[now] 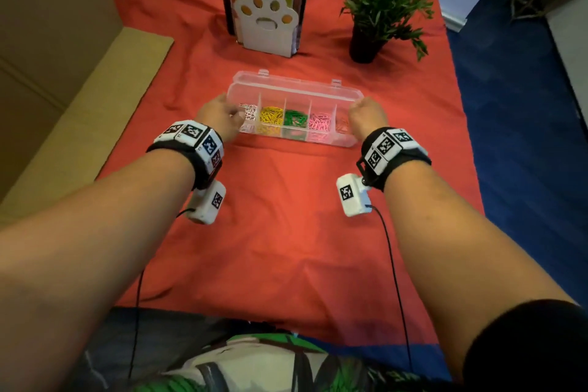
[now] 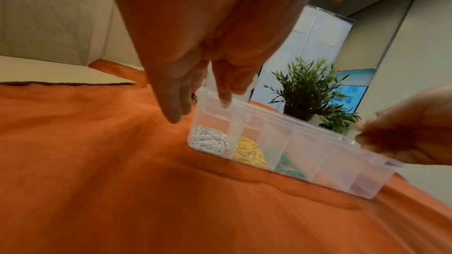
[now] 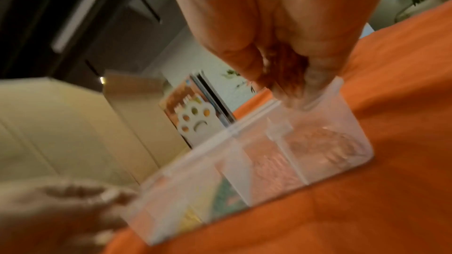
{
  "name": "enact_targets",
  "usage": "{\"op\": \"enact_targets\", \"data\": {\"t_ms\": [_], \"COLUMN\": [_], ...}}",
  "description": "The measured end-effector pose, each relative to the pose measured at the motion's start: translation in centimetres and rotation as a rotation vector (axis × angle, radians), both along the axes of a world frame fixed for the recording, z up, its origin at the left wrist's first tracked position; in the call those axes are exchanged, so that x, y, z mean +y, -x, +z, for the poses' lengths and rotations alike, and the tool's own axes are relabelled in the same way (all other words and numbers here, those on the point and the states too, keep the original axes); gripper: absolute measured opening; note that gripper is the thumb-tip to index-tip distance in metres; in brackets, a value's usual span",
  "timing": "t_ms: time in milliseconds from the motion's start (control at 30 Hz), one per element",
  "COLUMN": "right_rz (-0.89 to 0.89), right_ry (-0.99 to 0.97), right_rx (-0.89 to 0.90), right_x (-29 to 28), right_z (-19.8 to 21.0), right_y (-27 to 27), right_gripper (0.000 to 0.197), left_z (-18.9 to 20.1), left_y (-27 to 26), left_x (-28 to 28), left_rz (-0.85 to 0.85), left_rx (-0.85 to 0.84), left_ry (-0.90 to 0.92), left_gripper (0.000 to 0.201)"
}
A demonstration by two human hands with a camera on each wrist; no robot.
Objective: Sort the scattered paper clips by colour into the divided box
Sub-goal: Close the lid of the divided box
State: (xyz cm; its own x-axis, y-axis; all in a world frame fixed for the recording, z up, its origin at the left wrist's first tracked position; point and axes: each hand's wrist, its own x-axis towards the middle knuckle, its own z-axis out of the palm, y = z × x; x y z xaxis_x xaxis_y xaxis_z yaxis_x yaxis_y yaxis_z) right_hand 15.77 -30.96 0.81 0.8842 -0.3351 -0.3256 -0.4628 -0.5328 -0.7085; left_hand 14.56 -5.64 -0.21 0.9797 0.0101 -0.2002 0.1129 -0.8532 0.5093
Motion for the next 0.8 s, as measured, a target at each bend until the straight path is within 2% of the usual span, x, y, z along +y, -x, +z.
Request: {"op": "enact_targets", "data": {"t_ms": [67,167,267,367,433,500,600,733,800], "right_rz": [0.144,0.293,0.271,0.099,0.05,0.043,-0.019,-0.174,-0.191], "right_ry": [0.232,0.417,0.48,0.488,0.475,0.331,0.047,-0.322,-0.426], "right_rx": [0.059,0.157,0.114,-0.039,0.055,0.163,0.165,0.089,0.071], "right_x": [1.0,1.7,1.0,-0.9,-2.3,-2.9,-3.3,-3.9,-3.9], "right_z": [0.5,0.9,1.0,0.8,0.2,-0.3,-0.8,-1.8,-1.8], "right_y": [-0.1,-0.7,-1.1,-1.0,-1.4,-1.6,-1.6,-1.4,-1.2], "right_gripper": [0.034,0.034,0.032,0.038,0.04,0.037,0.036,0.06,0.073], "left_z": [0.1,0.2,0.5,0.6,0.7,0.7,0.7,0.7,0.7], "left_y": [-0.3,-0.7,-0.9,-1.1,-1.2,-1.1,-1.1,-1.2,-1.2], "left_x": [0.3,0.5,0.5,0.7,0.7,0.6,0.6,0.6,0.5], "left_rz": [-0.005,0.003,0.023,0.018,0.019,0.022,0.035,0.024,0.026], "left_rx": [0.018,0.056,0.068,0.093,0.099,0.103,0.097,0.088,0.085], "left_ry": [-0.002,-0.042,-0.056,-0.049,-0.045,-0.046,-0.037,-0.053,-0.053], "left_gripper": [0.032,0.027,0.026,0.025,0.025,0.026,0.026,0.027,0.026]}}
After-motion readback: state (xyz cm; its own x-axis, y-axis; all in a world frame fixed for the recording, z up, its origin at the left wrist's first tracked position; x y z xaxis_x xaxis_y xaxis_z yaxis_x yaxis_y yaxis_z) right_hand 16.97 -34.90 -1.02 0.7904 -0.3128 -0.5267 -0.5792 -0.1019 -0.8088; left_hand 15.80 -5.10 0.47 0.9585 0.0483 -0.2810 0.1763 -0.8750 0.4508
